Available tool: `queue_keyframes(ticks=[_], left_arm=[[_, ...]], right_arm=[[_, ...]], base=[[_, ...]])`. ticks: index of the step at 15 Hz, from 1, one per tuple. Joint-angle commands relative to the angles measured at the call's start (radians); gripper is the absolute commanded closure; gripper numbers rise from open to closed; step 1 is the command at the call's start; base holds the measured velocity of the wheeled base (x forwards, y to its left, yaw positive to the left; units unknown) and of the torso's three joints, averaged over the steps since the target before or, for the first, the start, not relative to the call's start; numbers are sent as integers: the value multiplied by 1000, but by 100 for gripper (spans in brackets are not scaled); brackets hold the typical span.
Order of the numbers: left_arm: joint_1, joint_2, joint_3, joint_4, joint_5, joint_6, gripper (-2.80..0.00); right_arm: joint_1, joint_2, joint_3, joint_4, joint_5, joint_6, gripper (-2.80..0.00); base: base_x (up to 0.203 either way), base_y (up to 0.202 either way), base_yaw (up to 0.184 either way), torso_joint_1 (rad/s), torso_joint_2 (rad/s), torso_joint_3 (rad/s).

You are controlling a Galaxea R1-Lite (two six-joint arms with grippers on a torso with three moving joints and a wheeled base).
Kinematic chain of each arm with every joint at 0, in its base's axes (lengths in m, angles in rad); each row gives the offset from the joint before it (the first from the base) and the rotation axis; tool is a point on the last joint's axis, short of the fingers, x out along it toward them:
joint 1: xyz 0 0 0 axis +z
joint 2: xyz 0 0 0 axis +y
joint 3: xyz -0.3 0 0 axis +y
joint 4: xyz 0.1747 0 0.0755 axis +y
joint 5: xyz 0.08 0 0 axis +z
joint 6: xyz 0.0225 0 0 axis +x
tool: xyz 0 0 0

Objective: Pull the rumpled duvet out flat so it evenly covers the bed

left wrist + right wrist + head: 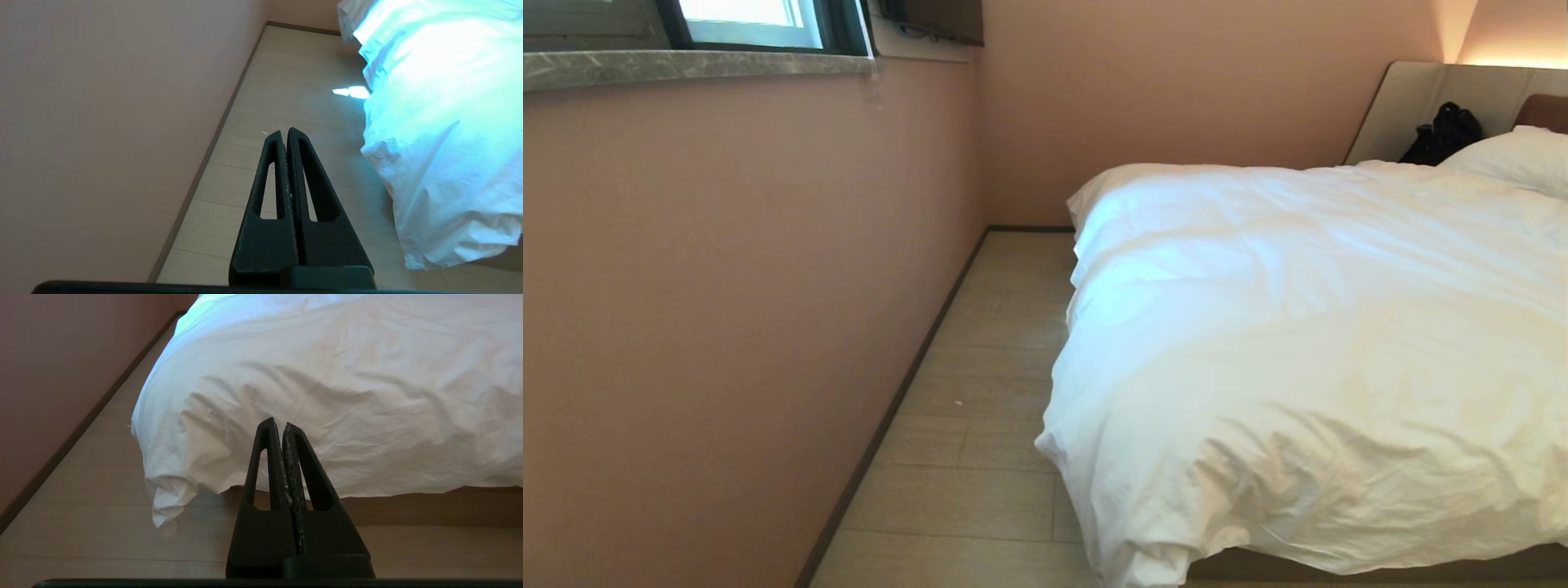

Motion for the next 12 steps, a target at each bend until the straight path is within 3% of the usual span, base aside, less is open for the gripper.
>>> queue_keyframes(ticks=[1, 12], left_arm=[[0, 0, 0, -1, 1, -1, 0], [0, 0, 0, -1, 1, -1, 0]], right_arm=[[-1, 0, 0, -1, 0, 0, 0], [-1, 0, 0, -1, 0, 0, 0]], base=[[10, 52, 1, 1, 1, 4], [1, 179, -1, 2, 2, 3]])
